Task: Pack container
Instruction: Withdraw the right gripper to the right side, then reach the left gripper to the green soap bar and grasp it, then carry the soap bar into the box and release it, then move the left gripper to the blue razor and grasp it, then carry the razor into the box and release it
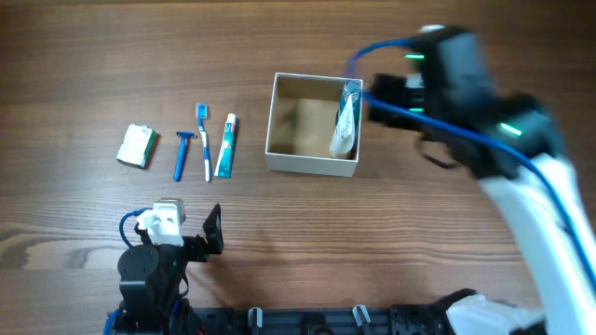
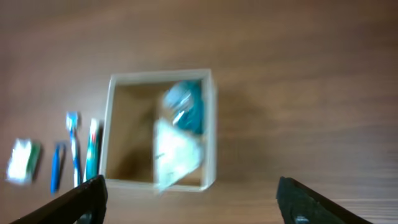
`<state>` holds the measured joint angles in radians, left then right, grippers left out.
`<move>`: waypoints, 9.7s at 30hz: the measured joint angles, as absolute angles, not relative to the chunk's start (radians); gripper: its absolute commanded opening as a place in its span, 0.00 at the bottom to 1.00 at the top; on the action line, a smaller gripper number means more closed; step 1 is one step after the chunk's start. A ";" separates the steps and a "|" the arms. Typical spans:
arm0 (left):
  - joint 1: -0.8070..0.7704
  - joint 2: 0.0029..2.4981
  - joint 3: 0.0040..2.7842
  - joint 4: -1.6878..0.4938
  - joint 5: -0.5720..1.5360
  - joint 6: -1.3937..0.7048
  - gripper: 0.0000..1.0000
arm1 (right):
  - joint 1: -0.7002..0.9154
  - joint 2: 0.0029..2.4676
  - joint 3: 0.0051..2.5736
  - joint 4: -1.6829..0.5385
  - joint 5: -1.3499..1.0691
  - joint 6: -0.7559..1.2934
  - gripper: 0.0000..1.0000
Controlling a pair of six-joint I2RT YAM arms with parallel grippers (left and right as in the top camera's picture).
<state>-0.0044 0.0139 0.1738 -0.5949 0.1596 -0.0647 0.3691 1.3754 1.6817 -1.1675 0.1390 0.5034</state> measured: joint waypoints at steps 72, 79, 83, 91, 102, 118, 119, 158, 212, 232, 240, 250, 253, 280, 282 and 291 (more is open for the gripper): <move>0.227 1.595 1.254 -0.812 -0.172 0.047 0.99 | -0.051 1.457 1.682 -1.197 0.052 0.496 1.00; 0.317 1.726 1.254 -0.711 -0.125 0.094 0.94 | -0.051 1.457 1.682 -1.197 0.052 0.496 1.00; 0.355 1.790 1.254 -0.673 -0.034 0.150 0.93 | -0.051 1.457 1.682 -1.197 0.052 0.496 1.00; 0.355 1.856 1.254 -0.615 0.029 0.207 0.92 | -0.051 1.457 1.682 -1.197 0.052 0.496 1.00; 0.353 1.924 1.254 -0.612 0.052 0.242 0.92 | -0.051 1.457 1.682 -1.197 0.052 0.496 1.00; 0.295 1.973 1.254 -0.624 0.067 0.232 0.59 | -0.051 1.457 1.682 -1.197 0.052 0.496 1.00; 0.295 1.973 1.254 -0.624 0.067 0.221 0.59 | -0.051 1.457 1.682 -1.197 0.052 0.496 1.00; -0.443 1.371 1.271 -0.508 0.033 -0.092 0.45 | -0.051 1.457 1.682 -1.194 0.052 0.496 1.00; -0.181 1.586 1.282 -0.865 -0.212 -0.306 0.81 | -0.051 1.457 1.682 -1.192 0.052 0.496 1.00; 0.034 1.940 1.282 -0.860 -0.118 -0.073 0.59 | -0.051 1.457 1.682 -1.192 0.052 0.496 1.00; 0.035 1.982 1.282 -0.834 -0.072 0.000 0.30 | -0.051 1.457 1.682 -1.192 0.052 0.496 1.00; 0.035 1.982 1.282 -0.838 -0.062 0.017 0.04 | -0.051 1.457 1.682 -1.192 0.052 0.496 1.00; 0.035 1.982 1.282 -0.865 -0.061 0.012 0.04 | -0.051 1.457 1.682 -1.192 0.052 0.496 1.00; -0.486 1.829 1.510 -0.643 0.078 -0.239 0.04 | -0.051 1.457 1.682 -1.192 0.052 0.496 1.00; -0.494 1.919 1.509 -0.600 0.103 -0.258 0.04 | -0.051 1.457 1.682 -1.192 0.052 0.496 1.00; -0.504 2.038 1.501 -0.578 0.133 -0.291 0.47 | -0.051 1.457 1.682 -1.192 0.052 0.496 1.00</move>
<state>-0.5037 2.0384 1.5009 -0.5781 0.1333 -0.2913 -0.0513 1.4570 1.6817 -1.1915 0.0521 0.4965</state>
